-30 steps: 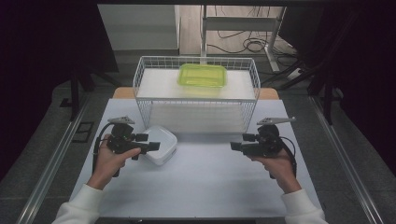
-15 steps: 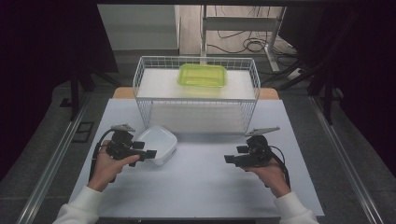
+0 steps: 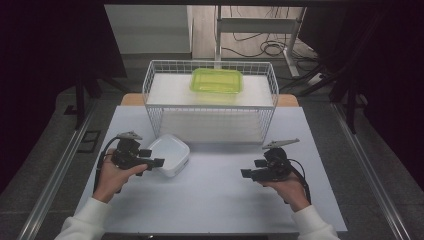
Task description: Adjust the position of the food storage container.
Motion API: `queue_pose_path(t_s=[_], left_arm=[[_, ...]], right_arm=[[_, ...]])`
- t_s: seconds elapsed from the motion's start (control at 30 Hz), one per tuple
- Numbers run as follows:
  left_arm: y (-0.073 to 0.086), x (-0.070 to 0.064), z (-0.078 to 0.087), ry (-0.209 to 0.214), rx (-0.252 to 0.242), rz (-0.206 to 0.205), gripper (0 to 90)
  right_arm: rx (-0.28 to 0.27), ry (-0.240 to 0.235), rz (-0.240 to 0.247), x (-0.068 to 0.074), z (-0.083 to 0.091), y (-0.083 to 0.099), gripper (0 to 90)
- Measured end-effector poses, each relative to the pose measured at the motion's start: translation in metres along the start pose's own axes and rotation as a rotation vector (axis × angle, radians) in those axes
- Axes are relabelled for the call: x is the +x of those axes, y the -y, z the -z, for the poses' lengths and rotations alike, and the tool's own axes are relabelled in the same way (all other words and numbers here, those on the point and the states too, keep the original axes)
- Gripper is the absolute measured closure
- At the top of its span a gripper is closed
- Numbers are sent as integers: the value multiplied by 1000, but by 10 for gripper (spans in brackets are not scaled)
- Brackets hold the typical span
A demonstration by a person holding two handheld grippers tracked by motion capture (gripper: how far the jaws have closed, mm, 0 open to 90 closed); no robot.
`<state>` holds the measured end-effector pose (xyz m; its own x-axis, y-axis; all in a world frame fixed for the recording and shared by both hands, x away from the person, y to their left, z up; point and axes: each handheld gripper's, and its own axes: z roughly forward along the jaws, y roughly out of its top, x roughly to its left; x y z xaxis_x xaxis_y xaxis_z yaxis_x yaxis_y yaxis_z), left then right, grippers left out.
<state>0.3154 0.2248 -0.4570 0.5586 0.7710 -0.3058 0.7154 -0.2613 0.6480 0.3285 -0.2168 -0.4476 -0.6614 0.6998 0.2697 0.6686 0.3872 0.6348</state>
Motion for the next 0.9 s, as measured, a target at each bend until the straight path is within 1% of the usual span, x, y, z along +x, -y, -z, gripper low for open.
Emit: queue_pose_path(t_s=[0.17,0.2,0.23,0.37,0.47,0.5,0.53,0.6,0.63,0.67,0.77,0.8,0.9], left_arm=[[-1,8,4,-31,-13,22,301],[-1,9,5,-46,-11,21,314],[-2,11,6,-71,0,15,333],[-5,16,6,-108,12,36,384],[-7,22,5,-110,18,58,405],[-8,24,5,-115,29,54,411],[-9,25,6,-128,35,51,414],[-13,29,7,-138,37,59,435],[-16,31,7,-142,42,60,462],[-19,35,7,-145,43,72,491],[-29,41,7,-176,50,77,630],[-32,42,7,-180,54,78,664],[-38,46,4,-190,84,63,721]], right_arm=[[1,2,1,2,0,1,267],[-1,0,0,3,0,0,266],[-3,-3,-2,3,1,0,267],[-4,-10,-1,4,1,1,266],[5,-25,-5,4,1,2,267],[9,-34,-3,4,1,2,267],[11,-36,-3,5,0,1,266],[14,-36,5,5,0,0,266],[15,-37,8,6,0,0,266],[16,-39,8,6,0,-1,267],[16,-39,12,8,0,-2,267],[18,-39,20,9,0,-3,267],[21,-42,30,11,0,-3,267]])
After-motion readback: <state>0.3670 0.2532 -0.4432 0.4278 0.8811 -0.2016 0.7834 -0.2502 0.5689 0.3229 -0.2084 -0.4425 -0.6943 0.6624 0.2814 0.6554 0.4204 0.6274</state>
